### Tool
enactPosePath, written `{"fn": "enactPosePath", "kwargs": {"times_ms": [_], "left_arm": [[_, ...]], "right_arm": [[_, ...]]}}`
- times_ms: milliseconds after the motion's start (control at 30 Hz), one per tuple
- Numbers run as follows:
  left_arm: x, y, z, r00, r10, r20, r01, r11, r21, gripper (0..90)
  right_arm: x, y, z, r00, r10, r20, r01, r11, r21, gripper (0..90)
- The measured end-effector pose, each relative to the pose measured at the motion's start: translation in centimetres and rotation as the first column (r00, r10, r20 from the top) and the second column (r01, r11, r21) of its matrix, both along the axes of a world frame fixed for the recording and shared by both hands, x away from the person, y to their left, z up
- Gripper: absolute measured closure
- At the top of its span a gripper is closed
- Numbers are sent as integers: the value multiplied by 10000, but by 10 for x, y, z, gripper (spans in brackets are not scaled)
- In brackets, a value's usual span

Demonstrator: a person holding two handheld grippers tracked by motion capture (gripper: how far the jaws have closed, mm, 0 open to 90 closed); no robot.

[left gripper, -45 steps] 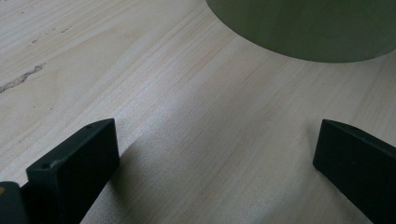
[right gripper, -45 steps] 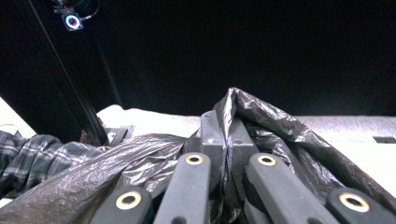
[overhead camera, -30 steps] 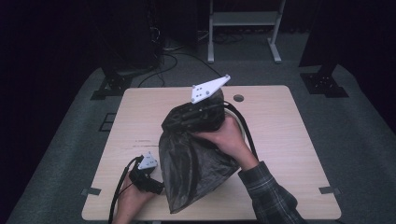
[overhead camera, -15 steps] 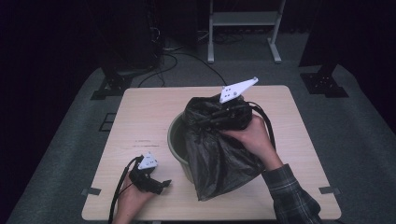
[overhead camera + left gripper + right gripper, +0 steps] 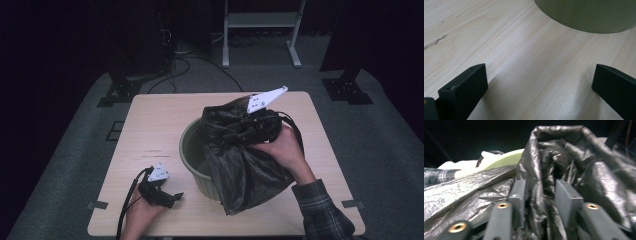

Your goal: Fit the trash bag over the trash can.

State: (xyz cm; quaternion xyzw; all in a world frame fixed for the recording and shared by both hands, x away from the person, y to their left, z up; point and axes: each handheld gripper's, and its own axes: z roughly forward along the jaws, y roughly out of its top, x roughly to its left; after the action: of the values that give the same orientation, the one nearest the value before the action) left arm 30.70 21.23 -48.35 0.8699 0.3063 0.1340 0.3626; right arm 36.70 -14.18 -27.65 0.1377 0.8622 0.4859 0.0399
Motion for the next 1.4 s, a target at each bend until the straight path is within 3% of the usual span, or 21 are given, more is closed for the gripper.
{"fn": "enactPosePath", "kwargs": {"times_ms": [167, 300, 433, 733, 833, 900, 1000, 1167, 1300, 1400], "left_arm": [[0, 0, 0, 10000, -3, 1, 3, 10000, 3, 0], [0, 0, 0, 10000, -1, 0, 1, 10000, 1, 0], [0, 0, 0, 10000, -2, -1, 2, 10000, 1, 0], [0, 0, 0, 10000, -1, -1, 1, 10000, 1, 0], [0, 0, 0, 10000, -1, -1, 1, 10000, 0, 0], [0, 0, 0, 10000, -10, 0, 10, 10000, 0, 0], [0, 0, 0, 10000, -14, 3, 14, 10000, 1, 0], [0, 0, 0, 10000, -17, 0, 17, 10000, 2, 0], [0, 0, 0, 10000, -21, 1, 21, 10000, 4, 0], [0, 0, 0, 10000, -18, 1, 18, 10000, -1, 0]], "right_arm": [[0, -15, 10, 9980, -528, 355, 508, 9972, 548, 425], [11, -32, 11, 9869, -1537, 484, 1503, 9864, 668, 399], [28, -50, 8, 9745, -2225, 288, 2194, 9719, 852, 400], [52, -68, 0, 9549, -2967, -113, 2961, 9486, 1114, 357], [57, -65, -6, 9668, -2498, -533, 2547, 9585, 1283, 351], [56, -58, -9, 9711, -2323, -556, 2369, 9664, 1001, 346], [59, -49, -15, 9667, -2501, -535, 2525, 9666, 432, 339], [65, -47, -26, 9624, -2548, -942, 2574, 9662, 153, 354], [67, -46, -31, 9648, -2307, -1259, 2333, 9724, 60, 510], [64, -44, -31, 9674, -2259, -1140, 2287, 9734, 115, 652]]}}
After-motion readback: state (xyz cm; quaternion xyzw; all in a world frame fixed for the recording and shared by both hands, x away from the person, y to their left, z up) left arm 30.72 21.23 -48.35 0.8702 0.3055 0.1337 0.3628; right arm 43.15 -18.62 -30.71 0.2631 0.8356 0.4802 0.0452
